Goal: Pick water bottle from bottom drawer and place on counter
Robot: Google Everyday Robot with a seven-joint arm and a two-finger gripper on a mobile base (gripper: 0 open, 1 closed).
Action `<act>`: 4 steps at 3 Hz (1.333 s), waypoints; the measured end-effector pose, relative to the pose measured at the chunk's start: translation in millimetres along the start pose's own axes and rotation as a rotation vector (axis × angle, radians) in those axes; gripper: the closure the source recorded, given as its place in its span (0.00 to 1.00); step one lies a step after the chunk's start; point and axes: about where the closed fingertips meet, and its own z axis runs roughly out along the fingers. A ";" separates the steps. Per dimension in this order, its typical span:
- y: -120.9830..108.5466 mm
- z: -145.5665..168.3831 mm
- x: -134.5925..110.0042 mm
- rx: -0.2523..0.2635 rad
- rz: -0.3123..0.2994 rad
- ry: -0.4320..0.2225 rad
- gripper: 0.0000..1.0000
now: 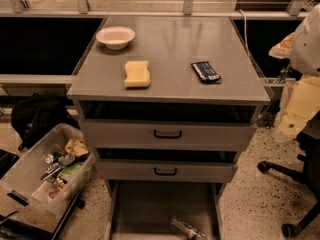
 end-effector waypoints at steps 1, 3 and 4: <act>0.0 0.0 0.0 0.000 0.000 0.000 0.00; 10.5 38.4 -2.5 -0.052 0.034 -0.266 0.00; 38.8 123.3 4.1 -0.171 0.064 -0.477 0.00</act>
Offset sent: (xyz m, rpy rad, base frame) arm -0.0036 -0.0058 -0.1116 1.2214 -0.0623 0.1992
